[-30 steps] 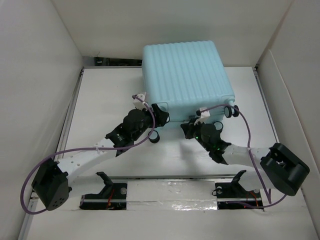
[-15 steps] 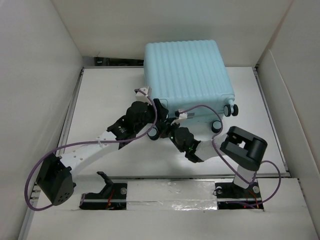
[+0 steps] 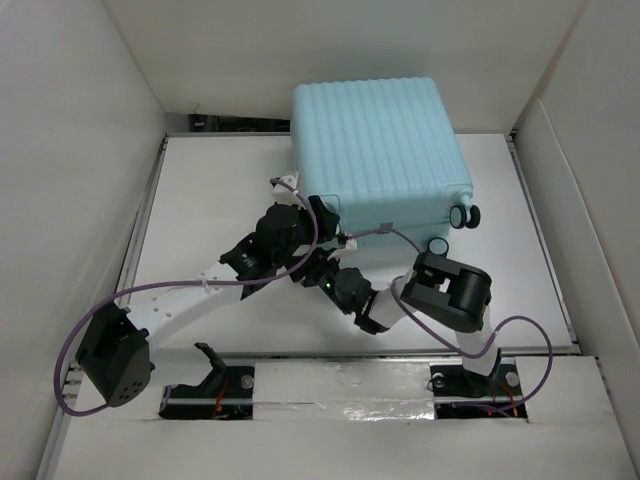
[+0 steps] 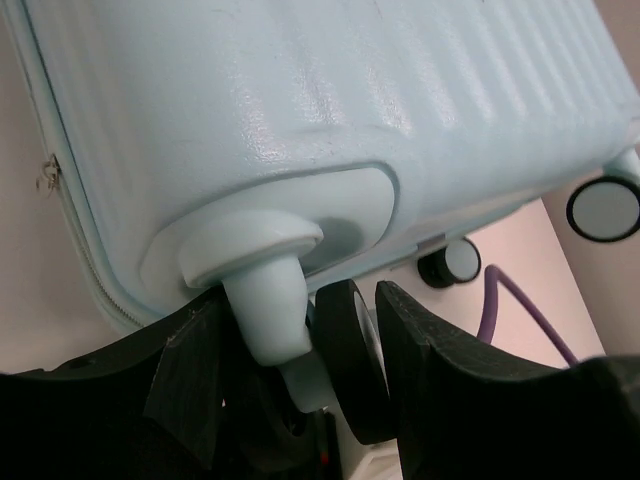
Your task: Pack the luggage
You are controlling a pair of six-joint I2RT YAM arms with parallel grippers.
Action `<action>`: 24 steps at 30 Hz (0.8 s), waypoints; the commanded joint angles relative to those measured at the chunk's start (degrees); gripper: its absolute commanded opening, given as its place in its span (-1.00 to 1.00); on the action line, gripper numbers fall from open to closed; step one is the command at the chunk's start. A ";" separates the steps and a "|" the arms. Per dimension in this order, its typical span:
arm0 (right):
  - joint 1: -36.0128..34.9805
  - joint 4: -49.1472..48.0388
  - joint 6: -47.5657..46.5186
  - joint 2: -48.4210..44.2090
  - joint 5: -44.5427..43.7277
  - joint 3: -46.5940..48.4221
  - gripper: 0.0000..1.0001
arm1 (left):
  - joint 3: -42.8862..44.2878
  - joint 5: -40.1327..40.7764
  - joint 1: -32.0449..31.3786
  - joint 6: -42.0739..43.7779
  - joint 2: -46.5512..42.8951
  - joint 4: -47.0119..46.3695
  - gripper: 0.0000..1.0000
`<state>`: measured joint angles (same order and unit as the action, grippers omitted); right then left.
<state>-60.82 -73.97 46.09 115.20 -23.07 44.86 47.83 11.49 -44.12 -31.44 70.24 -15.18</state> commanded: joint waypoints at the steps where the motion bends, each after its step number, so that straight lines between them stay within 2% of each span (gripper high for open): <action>1: -4.32 -22.36 0.94 -3.56 9.19 -5.89 0.07 | 0.78 -16.86 -7.03 -2.67 -6.14 -20.08 -0.88; 2: -3.70 -20.35 0.94 -4.62 8.92 -7.58 0.14 | -0.01 -13.71 -7.03 -1.88 -7.30 -18.85 -0.39; 5: -2.90 -18.23 0.15 -9.09 8.22 -14.59 0.28 | -3.35 -6.07 -5.55 0.23 -12.56 -13.49 0.26; 6: -2.90 -17.44 -0.99 -10.16 8.22 -16.11 0.30 | -5.28 -4.47 -4.50 0.67 -14.06 -10.78 0.30; 10: -3.43 -11.56 -3.37 -16.13 9.35 -22.70 0.34 | -11.43 6.33 -3.26 1.82 -24.24 -3.91 0.31; 12: -4.04 -6.91 -4.24 -20.07 8.92 -25.51 0.34 | -16.16 9.08 -2.65 1.21 -27.16 -1.71 0.12; 15: -4.05 0.30 -6.44 -27.27 8.75 -27.89 -0.30 | -21.71 7.86 -1.50 -0.80 -29.72 -0.12 -0.29; 16: -4.05 3.19 -7.14 -29.83 8.05 -27.99 -0.92 | -22.95 7.15 -1.50 -1.08 -29.11 -0.29 -0.38; 17: -4.05 11.84 -7.93 -32.64 7.61 -27.55 -1.00 | -24.09 5.23 -1.50 -1.08 -28.32 -0.90 -0.46; 19: -4.66 23.03 -11.53 -41.66 4.72 -23.80 -1.00 | -26.12 3.38 -1.50 -0.30 -25.35 -3.35 -0.51; 20: -4.66 28.65 -12.76 -44.33 3.22 -22.03 -0.92 | -26.82 2.24 -1.50 0.58 -24.11 -5.19 -0.51; 21: -4.66 38.46 -12.95 -46.71 1.55 -20.36 -0.80 | -27.79 1.01 -1.50 1.20 -23.05 -8.87 -0.49; 22: -5.18 42.82 -13.12 -51.17 -2.03 -17.12 -0.44 | -27.88 0.65 -1.50 2.16 -20.69 -10.29 -0.47; 24: -5.19 50.73 -16.09 -54.19 -5.39 -14.55 -0.04 | -28.14 0.38 -1.50 2.96 -18.31 -14.59 -0.40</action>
<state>-65.25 -41.12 35.81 65.71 -20.73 25.02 19.68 14.02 -45.67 -30.70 50.74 -19.09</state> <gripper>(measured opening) 0.440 0.287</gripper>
